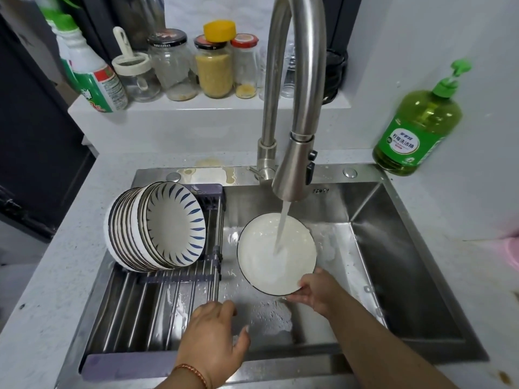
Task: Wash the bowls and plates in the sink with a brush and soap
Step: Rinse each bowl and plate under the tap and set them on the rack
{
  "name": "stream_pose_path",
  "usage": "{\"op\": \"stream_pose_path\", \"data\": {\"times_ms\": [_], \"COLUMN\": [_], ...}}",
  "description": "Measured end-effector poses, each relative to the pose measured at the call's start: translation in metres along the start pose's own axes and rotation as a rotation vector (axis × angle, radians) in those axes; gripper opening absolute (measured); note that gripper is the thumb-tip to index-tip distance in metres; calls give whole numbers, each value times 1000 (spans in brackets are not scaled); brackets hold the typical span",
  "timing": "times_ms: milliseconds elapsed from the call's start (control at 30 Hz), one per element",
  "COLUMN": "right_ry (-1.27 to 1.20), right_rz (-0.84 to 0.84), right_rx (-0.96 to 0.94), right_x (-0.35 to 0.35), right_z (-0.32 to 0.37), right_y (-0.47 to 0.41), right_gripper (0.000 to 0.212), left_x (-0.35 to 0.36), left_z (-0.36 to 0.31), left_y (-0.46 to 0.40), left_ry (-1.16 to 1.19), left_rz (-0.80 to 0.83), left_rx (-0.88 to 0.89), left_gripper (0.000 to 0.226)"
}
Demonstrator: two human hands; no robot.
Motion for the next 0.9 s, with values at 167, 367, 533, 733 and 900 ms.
{"op": "stream_pose_path", "data": {"times_ms": [167,367,533,733,900], "right_ry": [41,26,73,156,182], "right_rz": [-53,-28,22,112,128], "right_rx": [-122,-97,-97,-90,-109], "right_x": [-7,-12,-10,0,-3], "right_z": [18,24,28,38,44], "right_y": [18,42,63,83,88], "right_gripper": [42,34,34,33,28], "left_x": [1,6,-23,-8,0], "left_z": [1,4,0,-24,-32], "left_y": [0,2,-20,-67,-69], "left_ry": [36,95,554,1756,2050], "left_rz": [20,130,-37,287,314], "left_rx": [-16,-45,-356,-931,-990], "left_gripper": [22,30,32,37,39]}}
Point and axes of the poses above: each hand's wrist, its own y-axis away from the middle knuckle, its own x-axis out of the palm, z = x × y, the point moved 5 cm from there along -y, towards the middle knuckle, and after that the axes turned 10 degrees about -y, right-handed, at the moved point
